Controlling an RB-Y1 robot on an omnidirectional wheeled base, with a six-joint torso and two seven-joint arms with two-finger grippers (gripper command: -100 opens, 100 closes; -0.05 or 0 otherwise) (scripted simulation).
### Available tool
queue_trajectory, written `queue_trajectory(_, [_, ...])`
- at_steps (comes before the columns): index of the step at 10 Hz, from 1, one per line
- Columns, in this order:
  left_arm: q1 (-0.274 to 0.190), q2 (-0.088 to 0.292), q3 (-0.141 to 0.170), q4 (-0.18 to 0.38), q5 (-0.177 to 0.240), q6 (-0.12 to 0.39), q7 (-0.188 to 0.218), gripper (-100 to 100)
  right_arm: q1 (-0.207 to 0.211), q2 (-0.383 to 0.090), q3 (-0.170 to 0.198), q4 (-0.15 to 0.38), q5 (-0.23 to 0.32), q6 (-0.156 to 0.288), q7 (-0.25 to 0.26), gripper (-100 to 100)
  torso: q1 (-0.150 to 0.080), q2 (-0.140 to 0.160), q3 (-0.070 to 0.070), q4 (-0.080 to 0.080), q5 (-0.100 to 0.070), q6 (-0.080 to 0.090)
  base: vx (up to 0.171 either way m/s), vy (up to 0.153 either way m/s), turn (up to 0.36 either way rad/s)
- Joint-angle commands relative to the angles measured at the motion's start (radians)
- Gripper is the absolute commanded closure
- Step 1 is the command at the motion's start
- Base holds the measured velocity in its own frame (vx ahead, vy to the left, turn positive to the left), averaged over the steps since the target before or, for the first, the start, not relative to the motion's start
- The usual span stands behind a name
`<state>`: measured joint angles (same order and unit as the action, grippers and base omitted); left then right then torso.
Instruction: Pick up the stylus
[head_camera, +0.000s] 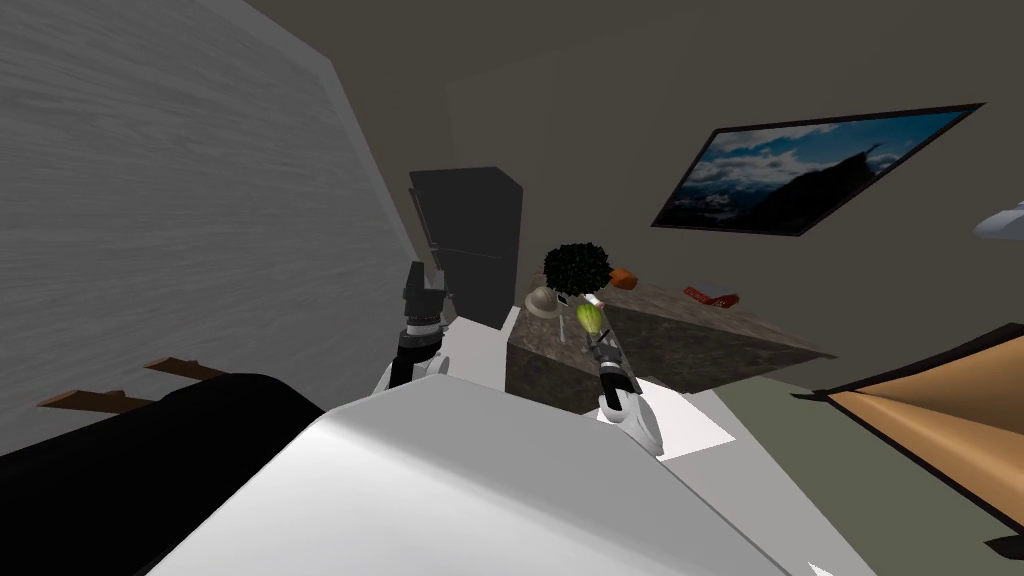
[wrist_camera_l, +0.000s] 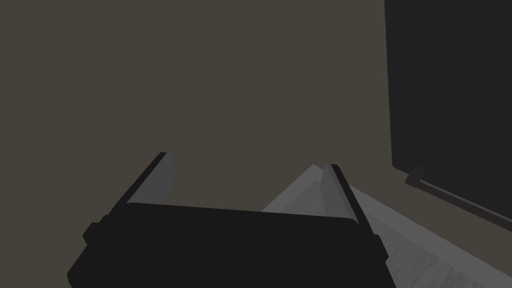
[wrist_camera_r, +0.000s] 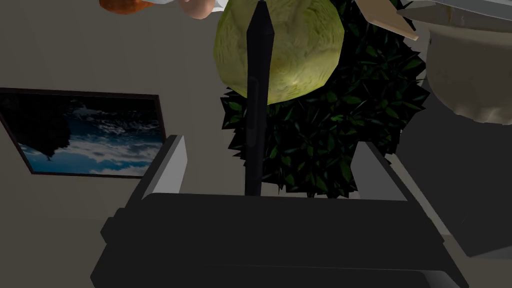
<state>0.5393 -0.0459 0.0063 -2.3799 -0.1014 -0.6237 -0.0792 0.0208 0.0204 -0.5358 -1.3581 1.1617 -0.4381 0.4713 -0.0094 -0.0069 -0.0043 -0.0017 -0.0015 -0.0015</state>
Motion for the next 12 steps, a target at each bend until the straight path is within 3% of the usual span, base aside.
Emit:
queue_trajectory(1, [0.000,0.000,0.000,0.000,0.000,0.000,0.000,0,-0.008,-0.017,0.050,0.001,0.050,0.050,-0.050,-100,0.000,0.000,0.000,0.000,0.000,0.000,0.002,-0.061,-0.038])
queue_trajectory(4, [0.000,0.000,0.000,0.000,0.000,0.000,0.000,0,-0.008,-0.017,0.117,0.001,0.076,0.129,-0.112,-100,-0.002,0.001,0.001,0.000,0.000,0.000,-0.009,-0.053,-0.007])
queue_trajectory(6, [0.000,0.000,0.000,0.000,0.000,0.000,0.000,0,-0.019,-0.032,0.189,0.005,0.149,0.191,-0.181,-100,-0.002,0.001,0.001,0.000,0.000,0.000,-0.016,-0.073,-0.034])
queue_trajectory(7, [0.000,0.000,0.000,0.000,0.000,0.000,0.000,0,-0.019,-0.032,0.224,0.005,0.149,0.226,-0.211,-100,-0.003,0.001,0.001,0.000,-0.001,0.000,-0.004,-0.043,0.009])
queue_trajectory(8, [0.000,0.000,0.000,0.000,0.000,0.000,0.000,0,-0.019,-0.032,0.224,0.005,0.149,0.243,-0.211,-100,-0.001,0.001,0.000,0.000,0.000,0.000,0.003,-0.017,0.003])
queue_trajectory(10, [0.000,0.000,0.000,0.000,0.000,0.000,0.000,0,-0.030,-0.047,0.296,0.008,0.223,0.304,-0.280,-100,-0.003,0.000,0.000,0.000,0.000,0.000,0.004,-0.086,-0.033])
queue_trajectory(11, [0.000,0.000,0.000,0.000,0.000,0.000,0.000,0,-0.030,-0.047,0.331,0.008,0.223,0.337,-0.309,-100,-0.003,0.000,0.000,0.000,-0.001,0.000,-0.010,-0.042,0.007])
queue_trajectory(12, [0.000,0.000,0.000,0.000,0.000,0.000,0.000,0,-0.030,-0.047,0.331,0.008,0.223,0.357,-0.309,-100,-0.001,0.001,0.000,0.000,0.000,0.000,-0.011,-0.012,0.001])
